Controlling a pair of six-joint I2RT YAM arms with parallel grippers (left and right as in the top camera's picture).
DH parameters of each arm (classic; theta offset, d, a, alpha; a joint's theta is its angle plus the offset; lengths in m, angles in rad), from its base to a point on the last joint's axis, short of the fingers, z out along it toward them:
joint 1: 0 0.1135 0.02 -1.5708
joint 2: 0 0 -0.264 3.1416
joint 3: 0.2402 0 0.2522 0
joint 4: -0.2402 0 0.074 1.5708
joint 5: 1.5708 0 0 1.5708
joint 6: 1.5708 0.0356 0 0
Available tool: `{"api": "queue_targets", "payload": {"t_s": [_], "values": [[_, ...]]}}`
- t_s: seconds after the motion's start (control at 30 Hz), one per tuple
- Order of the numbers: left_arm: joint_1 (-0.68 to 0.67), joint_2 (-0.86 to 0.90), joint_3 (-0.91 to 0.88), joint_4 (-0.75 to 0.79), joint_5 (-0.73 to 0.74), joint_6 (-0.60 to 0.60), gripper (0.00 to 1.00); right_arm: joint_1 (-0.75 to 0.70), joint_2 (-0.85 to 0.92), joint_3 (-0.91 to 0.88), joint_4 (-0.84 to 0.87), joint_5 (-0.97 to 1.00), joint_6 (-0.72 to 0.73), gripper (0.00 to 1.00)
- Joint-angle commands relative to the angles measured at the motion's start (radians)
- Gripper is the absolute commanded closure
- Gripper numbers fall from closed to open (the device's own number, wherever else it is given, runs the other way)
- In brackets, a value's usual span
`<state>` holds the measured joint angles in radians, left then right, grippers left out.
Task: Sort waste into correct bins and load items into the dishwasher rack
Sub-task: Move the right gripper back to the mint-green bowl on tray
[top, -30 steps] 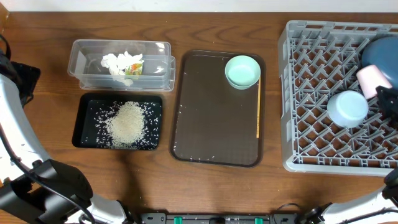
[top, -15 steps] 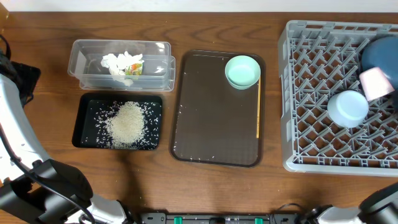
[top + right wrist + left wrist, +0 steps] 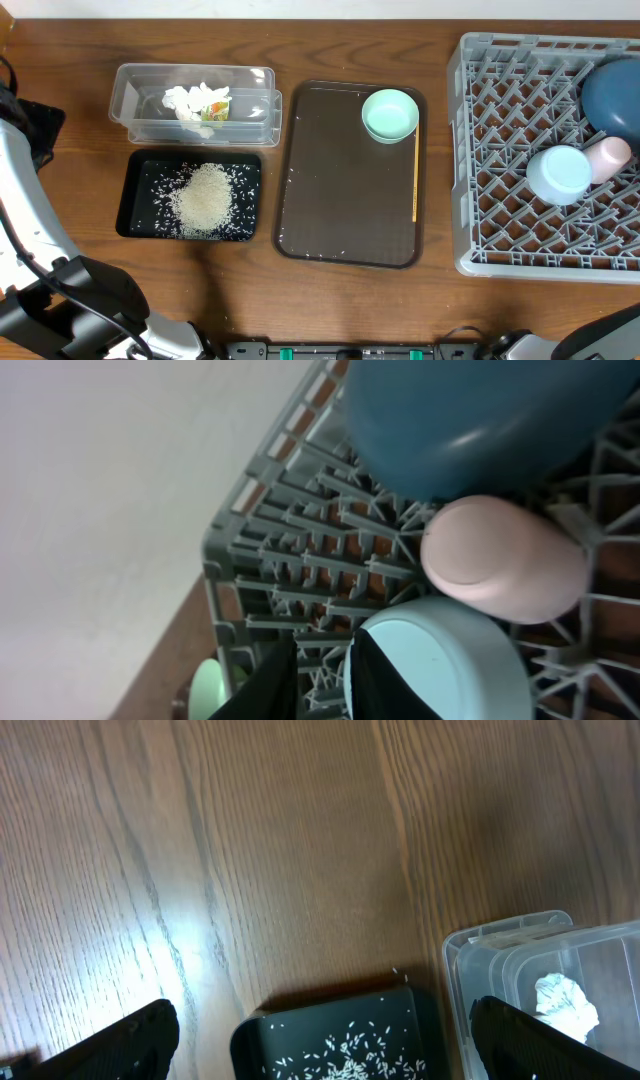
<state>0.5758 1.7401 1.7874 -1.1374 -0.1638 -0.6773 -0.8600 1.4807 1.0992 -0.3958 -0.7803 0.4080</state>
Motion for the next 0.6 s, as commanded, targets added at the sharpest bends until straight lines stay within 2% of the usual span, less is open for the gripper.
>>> {"api": "queue_targets", "payload": {"t_s": [0.0,0.13,0.33,0.4,0.43,0.47,0.57], "values": [[0.004,0.005,0.002,-0.003,-0.006,0.003,0.05,0.087,-0.016,-0.003,-0.006,0.15,-0.022,0.84],[0.004,0.005,0.002,-0.003,-0.006,0.003,0.05,0.211,-0.016,-0.003,-0.01,0.227,-0.073,0.83],[0.004,0.005,0.002,-0.003,-0.006,0.003,0.05,0.483,-0.016,-0.003,0.032,0.231,-0.111,0.73],[0.004,0.005,0.002,-0.003,-0.006,0.003,0.05,0.598,-0.016,-0.003,0.078,0.238,-0.117,0.67],[0.004,0.005,0.002,-0.003,-0.005,0.003,0.05,0.651,-0.016,-0.002,0.1,0.259,-0.117,0.59],[0.004,0.005,0.002,-0.003,-0.006,0.003,0.05,0.723,-0.016,0.0,0.125,0.305,-0.117,0.5],[0.004,0.005,0.002,-0.003,-0.006,0.003,0.05,0.918,-0.009,0.026,0.144,0.489,-0.191,0.41]]}}
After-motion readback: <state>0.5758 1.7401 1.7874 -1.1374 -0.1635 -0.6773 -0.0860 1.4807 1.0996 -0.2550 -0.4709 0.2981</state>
